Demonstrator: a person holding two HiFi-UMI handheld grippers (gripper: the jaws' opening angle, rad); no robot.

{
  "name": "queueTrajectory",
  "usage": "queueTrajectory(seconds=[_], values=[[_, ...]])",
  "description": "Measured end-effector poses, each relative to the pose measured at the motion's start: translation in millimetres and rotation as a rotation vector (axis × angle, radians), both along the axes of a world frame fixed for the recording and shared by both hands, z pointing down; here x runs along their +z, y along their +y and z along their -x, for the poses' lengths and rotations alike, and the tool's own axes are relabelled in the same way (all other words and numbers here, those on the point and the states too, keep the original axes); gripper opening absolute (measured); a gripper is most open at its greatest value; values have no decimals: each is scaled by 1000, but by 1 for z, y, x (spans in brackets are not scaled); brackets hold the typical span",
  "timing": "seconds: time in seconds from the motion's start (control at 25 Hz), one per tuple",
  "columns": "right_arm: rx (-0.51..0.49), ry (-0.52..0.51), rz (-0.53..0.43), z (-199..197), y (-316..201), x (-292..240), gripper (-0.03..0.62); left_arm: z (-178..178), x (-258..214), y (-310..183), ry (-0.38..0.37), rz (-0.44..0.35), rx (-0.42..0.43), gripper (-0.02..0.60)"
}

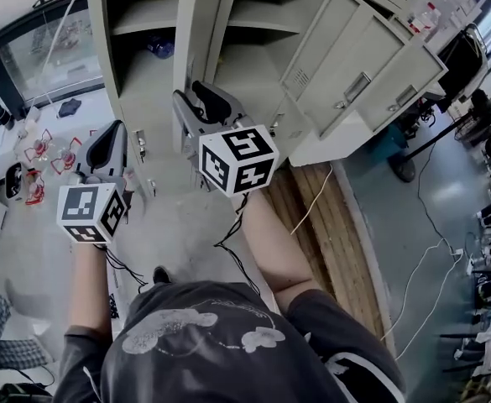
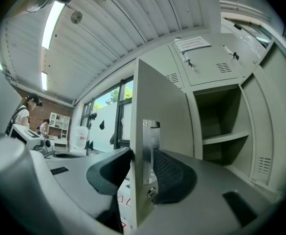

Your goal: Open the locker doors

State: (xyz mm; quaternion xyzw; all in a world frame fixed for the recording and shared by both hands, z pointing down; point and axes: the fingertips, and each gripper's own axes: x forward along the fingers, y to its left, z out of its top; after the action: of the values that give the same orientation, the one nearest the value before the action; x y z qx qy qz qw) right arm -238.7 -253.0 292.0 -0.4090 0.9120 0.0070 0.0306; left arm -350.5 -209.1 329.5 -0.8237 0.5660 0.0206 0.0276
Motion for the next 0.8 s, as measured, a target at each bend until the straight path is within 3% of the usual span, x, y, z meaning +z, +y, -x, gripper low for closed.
queueTrajectory(seconds=[0.36,0.8], values=[[37,4,-20,-63,11,0,131,-56,3,7,-9,3,32,8],[27,-8,-19,-100,10,1,89,-89,2,11,-17,2,33,8]])
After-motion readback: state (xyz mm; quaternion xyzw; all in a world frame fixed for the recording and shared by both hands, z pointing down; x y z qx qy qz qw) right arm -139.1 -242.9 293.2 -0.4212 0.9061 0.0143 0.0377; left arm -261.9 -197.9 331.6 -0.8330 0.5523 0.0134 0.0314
